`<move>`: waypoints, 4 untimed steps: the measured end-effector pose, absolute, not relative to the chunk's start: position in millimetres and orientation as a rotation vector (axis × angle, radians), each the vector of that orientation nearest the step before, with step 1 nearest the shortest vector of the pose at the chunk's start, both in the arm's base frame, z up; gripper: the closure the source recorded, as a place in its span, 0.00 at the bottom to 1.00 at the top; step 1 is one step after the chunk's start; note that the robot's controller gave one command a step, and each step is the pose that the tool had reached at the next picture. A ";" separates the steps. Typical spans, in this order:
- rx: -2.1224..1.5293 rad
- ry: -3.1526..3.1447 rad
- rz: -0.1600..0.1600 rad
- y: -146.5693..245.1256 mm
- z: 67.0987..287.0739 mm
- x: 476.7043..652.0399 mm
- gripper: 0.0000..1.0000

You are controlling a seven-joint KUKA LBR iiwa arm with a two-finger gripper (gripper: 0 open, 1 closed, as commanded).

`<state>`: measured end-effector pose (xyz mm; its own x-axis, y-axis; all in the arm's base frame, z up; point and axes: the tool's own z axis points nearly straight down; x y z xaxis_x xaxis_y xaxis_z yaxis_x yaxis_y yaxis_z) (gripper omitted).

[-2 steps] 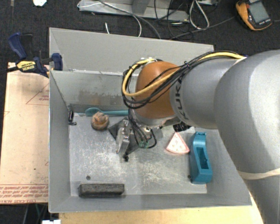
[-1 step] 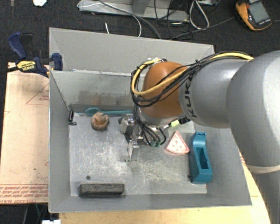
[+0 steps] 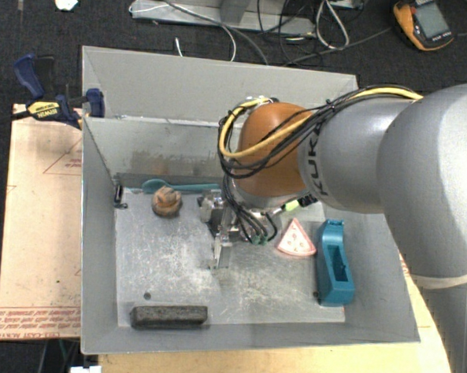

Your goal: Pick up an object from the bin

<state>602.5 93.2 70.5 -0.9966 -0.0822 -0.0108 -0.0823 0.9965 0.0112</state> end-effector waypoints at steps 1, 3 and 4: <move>-0.072 3.129 0.020 24.7 107.7 607.5 0.00; 0.161 3.124 0.025 13.7 100.0 638.7 0.00; 0.421 3.103 0.026 16.4 87.1 626.6 0.00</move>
Offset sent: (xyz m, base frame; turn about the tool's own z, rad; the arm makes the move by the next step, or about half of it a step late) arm 0.0400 -0.0721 0.0520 0.1087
